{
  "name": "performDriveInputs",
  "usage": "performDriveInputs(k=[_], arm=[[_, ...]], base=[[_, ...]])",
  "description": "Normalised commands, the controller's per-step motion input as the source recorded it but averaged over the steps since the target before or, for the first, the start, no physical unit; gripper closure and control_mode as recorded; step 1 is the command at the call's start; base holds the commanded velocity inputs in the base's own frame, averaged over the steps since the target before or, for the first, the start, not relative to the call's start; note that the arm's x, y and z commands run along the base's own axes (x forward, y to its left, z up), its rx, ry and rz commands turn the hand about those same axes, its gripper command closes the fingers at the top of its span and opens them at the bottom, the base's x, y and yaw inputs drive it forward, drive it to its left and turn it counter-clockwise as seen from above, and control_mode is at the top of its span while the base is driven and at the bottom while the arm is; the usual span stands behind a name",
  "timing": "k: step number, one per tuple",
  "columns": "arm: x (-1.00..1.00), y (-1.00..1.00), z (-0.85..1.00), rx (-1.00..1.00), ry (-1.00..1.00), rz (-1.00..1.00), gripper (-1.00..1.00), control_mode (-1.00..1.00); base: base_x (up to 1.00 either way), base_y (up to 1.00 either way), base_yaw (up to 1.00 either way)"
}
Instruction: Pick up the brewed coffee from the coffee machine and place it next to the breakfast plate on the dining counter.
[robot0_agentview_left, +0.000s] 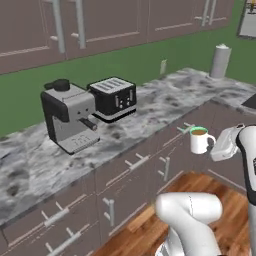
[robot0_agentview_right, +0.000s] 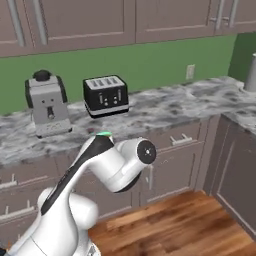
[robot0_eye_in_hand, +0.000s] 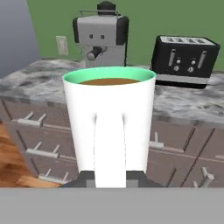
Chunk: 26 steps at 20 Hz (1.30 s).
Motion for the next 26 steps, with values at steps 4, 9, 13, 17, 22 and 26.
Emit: performDriveInputs(k=[4,9,13,17,22,26], arm=[[0.0,0.0,0.0,0.0,0.0,0.0,1.0,1.0],[0.0,0.0,0.0,0.0,0.0,0.0,1.0,1.0],[0.0,0.0,0.0,0.0,0.0,0.0,1.0,1.0],[0.0,0.0,0.0,0.0,0.0,0.0,1.0,1.0],[0.0,0.0,0.0,0.0,0.0,0.0,1.0,1.0],[0.0,0.0,0.0,0.0,0.0,0.0,1.0,1.0]], base=[[-0.27,0.28,-0.79],[-0.23,0.29,-0.82],[-0.23,0.32,-0.81],[-0.23,0.36,-0.82],[-0.22,0.32,-0.84],[-0.11,0.13,-0.77]])
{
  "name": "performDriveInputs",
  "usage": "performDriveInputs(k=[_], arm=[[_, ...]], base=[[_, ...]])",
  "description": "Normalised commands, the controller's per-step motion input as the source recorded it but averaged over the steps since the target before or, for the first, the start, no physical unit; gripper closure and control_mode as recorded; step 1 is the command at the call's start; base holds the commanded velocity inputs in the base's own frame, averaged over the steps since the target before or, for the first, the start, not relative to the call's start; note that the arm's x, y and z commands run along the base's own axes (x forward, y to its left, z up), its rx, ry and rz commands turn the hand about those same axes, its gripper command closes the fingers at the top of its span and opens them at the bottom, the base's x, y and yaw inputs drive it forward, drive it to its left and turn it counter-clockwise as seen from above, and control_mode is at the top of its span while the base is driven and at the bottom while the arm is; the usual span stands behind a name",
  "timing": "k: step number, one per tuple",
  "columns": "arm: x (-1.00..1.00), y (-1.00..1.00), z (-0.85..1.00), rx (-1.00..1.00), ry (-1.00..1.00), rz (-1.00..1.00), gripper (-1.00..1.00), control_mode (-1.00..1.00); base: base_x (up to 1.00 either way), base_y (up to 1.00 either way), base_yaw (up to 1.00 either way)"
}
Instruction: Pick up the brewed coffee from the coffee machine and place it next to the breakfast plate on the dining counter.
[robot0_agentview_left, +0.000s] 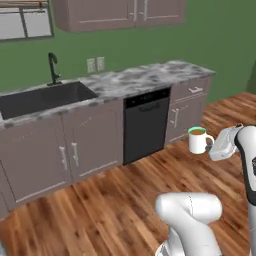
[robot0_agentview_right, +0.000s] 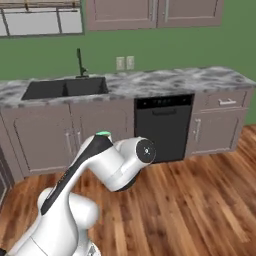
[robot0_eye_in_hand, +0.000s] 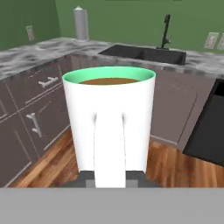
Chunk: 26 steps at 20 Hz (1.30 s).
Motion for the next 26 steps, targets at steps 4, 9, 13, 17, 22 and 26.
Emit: performDriveInputs(k=[4,9,13,17,22,26], arm=[[0.0,0.0,0.0,0.0,0.0,0.0,1.0,1.0],[0.0,0.0,0.0,0.0,0.0,0.0,1.0,1.0],[0.0,0.0,0.0,0.0,0.0,0.0,1.0,1.0],[0.0,0.0,0.0,0.0,0.0,0.0,1.0,1.0],[0.0,0.0,0.0,0.0,0.0,0.0,1.0,1.0],[0.0,0.0,0.0,0.0,0.0,0.0,1.0,1.0]], base=[[0.0,0.08,-0.76],[0.0,-0.01,-0.72],[0.0,-0.03,-0.68],[0.02,0.0,-0.64],[0.23,-0.24,-0.47],[0.38,0.78,-0.57]])
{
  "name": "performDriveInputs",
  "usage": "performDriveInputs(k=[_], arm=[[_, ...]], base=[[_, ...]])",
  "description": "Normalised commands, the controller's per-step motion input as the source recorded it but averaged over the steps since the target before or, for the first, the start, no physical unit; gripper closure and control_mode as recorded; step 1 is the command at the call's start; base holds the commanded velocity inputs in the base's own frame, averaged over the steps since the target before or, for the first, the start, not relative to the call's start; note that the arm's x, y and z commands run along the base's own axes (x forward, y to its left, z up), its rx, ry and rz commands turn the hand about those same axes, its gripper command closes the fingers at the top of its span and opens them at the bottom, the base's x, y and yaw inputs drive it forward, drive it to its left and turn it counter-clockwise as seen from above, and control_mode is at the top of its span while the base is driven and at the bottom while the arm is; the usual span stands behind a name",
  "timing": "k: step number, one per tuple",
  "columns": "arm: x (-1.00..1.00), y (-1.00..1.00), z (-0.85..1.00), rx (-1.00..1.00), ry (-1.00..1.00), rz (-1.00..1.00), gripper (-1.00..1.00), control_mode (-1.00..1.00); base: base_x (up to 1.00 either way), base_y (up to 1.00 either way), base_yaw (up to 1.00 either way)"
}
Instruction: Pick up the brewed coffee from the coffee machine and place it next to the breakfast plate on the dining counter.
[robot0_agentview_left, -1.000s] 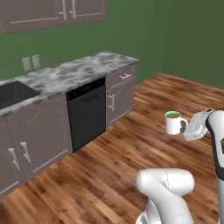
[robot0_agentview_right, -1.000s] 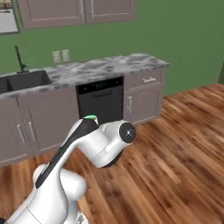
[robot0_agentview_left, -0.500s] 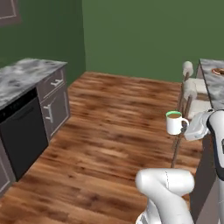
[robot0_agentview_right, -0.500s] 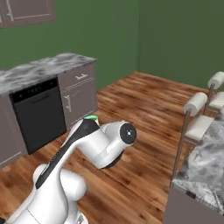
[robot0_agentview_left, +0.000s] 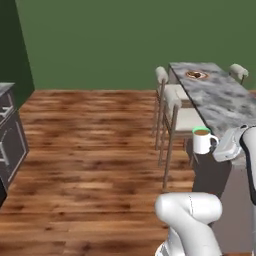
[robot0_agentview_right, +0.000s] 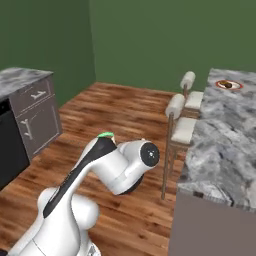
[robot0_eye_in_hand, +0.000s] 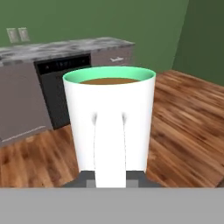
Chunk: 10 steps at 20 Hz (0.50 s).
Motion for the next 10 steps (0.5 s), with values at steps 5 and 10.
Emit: performDriveInputs(k=[5,10], arm=[[0.0,0.0,0.0,0.0,0.0,0.0,1.0,1.0],[0.0,0.0,0.0,0.0,0.0,0.0,1.0,1.0]], base=[[0.56,1.0,-0.53],[0.68,1.0,-0.51]])
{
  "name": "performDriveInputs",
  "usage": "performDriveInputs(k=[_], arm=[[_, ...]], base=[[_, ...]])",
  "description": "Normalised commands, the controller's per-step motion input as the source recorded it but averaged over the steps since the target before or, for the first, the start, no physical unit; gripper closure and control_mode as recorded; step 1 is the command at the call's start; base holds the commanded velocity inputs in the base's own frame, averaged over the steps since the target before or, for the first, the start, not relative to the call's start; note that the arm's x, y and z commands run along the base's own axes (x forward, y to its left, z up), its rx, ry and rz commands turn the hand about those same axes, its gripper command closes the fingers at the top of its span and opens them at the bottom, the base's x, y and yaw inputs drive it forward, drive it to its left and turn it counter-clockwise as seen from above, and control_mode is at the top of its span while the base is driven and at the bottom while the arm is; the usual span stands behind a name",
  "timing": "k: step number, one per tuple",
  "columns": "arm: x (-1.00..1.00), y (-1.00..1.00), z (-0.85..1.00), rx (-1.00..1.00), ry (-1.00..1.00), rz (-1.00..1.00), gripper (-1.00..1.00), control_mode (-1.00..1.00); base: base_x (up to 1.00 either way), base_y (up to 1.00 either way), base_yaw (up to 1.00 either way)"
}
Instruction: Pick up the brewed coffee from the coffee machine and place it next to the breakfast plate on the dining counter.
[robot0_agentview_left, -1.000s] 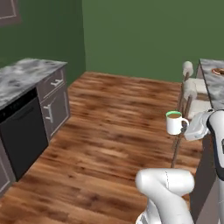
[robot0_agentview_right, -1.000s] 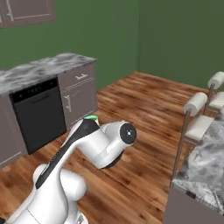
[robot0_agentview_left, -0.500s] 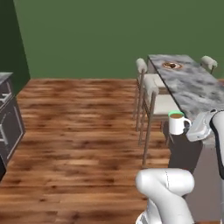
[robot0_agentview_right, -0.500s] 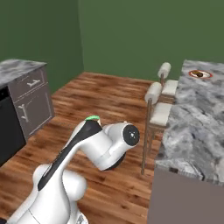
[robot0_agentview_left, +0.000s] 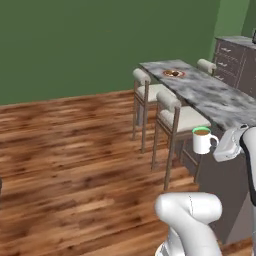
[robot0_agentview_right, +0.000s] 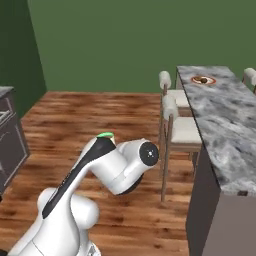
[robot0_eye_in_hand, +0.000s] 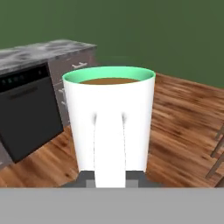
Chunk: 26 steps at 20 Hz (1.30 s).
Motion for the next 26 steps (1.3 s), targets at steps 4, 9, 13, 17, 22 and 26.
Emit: performDriveInputs(k=[4,9,13,17,22,26], arm=[[0.0,0.0,0.0,0.0,0.0,0.0,1.0,1.0],[0.0,0.0,0.0,0.0,0.0,0.0,1.0,1.0],[0.0,0.0,0.0,0.0,0.0,0.0,1.0,1.0],[0.0,0.0,0.0,0.0,0.0,0.0,1.0,1.0],[0.0,0.0,0.0,0.0,0.0,0.0,1.0,1.0],[0.0,0.0,0.0,0.0,0.0,0.0,1.0,1.0]], base=[[0.98,0.89,-0.48],[1.0,0.65,-0.36],[1.0,0.5,-0.34],[1.0,0.54,-0.43],[0.98,0.59,-0.44],[0.56,0.67,-0.4]])
